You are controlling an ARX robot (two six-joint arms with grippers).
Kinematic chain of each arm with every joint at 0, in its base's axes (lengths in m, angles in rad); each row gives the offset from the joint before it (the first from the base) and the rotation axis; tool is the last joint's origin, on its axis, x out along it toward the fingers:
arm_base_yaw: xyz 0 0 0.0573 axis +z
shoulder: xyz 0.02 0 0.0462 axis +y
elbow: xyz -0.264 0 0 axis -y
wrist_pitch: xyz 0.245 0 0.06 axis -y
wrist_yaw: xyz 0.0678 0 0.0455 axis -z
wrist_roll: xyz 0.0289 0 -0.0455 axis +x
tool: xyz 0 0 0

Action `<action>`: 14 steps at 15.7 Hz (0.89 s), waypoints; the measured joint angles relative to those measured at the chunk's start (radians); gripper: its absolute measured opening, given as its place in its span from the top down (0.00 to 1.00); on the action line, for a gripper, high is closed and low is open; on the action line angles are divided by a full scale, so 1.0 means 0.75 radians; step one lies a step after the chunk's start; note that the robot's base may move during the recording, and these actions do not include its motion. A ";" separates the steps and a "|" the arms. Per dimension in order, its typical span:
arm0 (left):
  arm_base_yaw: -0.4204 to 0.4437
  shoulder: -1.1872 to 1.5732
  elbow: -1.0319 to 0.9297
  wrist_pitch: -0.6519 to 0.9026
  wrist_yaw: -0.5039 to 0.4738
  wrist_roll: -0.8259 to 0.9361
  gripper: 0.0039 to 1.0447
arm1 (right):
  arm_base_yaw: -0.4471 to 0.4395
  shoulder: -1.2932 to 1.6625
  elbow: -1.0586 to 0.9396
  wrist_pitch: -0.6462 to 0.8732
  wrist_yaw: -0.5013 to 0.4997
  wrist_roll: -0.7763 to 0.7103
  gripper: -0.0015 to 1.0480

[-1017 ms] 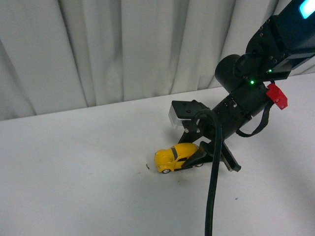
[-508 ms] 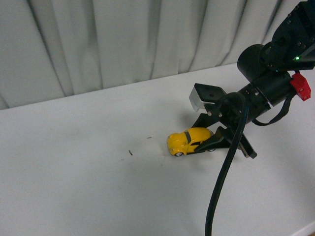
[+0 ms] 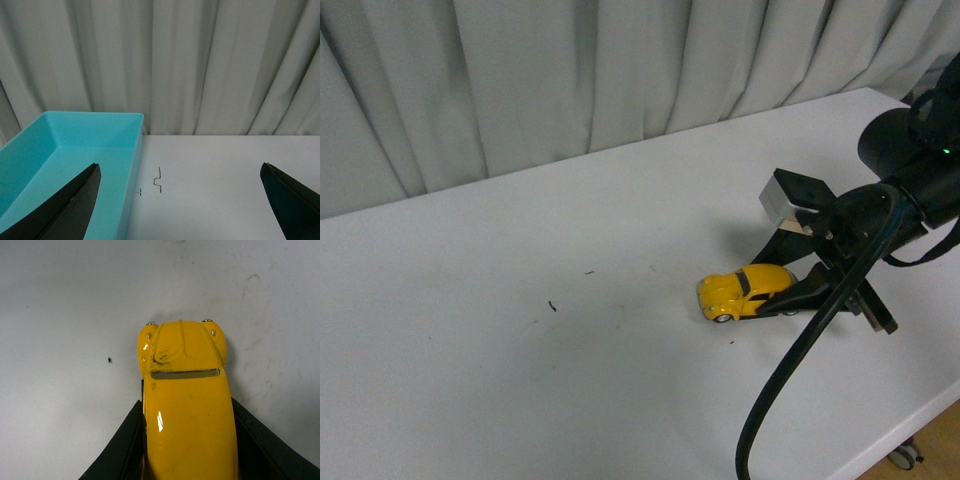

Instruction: Wind up and store yellow beetle toy

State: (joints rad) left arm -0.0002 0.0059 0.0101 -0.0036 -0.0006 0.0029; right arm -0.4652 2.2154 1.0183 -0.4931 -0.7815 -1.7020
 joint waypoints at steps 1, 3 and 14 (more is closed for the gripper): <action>0.000 0.000 0.000 0.000 -0.001 0.000 0.06 | -0.024 0.000 -0.002 -0.015 0.000 -0.024 0.60; 0.000 0.000 0.000 0.000 0.000 0.000 0.06 | -0.053 0.000 0.001 -0.045 0.003 -0.047 0.60; 0.000 0.000 0.000 0.000 0.000 0.000 0.06 | -0.052 0.005 0.010 -0.123 0.074 -0.157 0.07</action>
State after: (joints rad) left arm -0.0002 0.0059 0.0101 -0.0036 -0.0006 0.0029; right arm -0.5041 2.2189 1.0256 -0.5850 -0.7261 -1.8198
